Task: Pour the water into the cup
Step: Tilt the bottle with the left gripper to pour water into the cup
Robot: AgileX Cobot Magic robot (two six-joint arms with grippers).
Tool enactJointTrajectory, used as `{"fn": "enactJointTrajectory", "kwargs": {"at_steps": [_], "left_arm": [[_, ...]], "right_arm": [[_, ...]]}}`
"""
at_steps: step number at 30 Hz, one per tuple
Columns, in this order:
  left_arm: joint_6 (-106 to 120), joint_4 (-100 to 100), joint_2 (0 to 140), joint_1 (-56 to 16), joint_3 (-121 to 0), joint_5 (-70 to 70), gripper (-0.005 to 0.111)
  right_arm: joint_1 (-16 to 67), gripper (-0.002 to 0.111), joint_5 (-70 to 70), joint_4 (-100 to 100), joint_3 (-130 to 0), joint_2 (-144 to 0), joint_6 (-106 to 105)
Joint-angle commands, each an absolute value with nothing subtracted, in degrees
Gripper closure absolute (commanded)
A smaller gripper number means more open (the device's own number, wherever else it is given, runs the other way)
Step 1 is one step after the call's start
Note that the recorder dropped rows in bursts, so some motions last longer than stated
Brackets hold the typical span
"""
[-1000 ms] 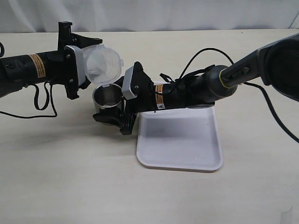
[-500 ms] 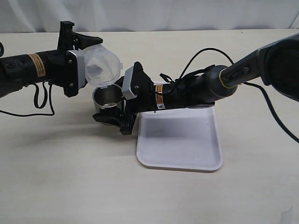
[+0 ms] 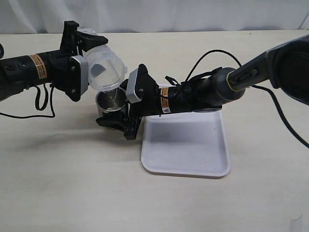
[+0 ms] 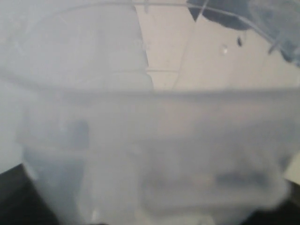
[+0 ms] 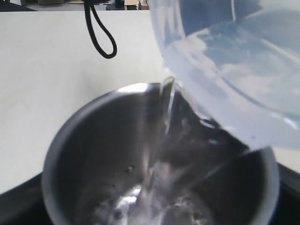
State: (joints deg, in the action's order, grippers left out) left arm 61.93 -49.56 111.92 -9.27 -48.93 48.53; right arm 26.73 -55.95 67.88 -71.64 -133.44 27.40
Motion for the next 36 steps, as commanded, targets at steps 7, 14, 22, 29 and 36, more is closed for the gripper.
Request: {"fn": "enactJointTrajectory", "kwargs": {"at_steps": [7,14,22,29,36], "left_arm": [[64.66,-46.84,110.98,-9.33,-49.47,51.31,0.107],[67.65,-46.00,110.98,-9.33,-49.47,51.48,0.107],[69.36,-46.00,110.98,-9.33,-49.47,51.73,0.107],[70.43,-46.00,110.98,-9.33,-49.47,51.74,0.107],[71.82,-46.37,110.98,-9.33,-49.47,51.74,0.107]], "right_arm": [[26.76,0.104,-57.09,67.94,-71.98,-133.19,27.22],[26.76,0.104,-57.09,67.94,-71.98,-133.19,27.22],[26.76,0.104,-57.09,67.94,-71.98,-133.19,27.22],[26.76,0.104,-56.01,66.64,-71.98,-133.19,27.22],[26.76,0.104,-55.08,66.64,-71.98,-133.19,27.22]]}}
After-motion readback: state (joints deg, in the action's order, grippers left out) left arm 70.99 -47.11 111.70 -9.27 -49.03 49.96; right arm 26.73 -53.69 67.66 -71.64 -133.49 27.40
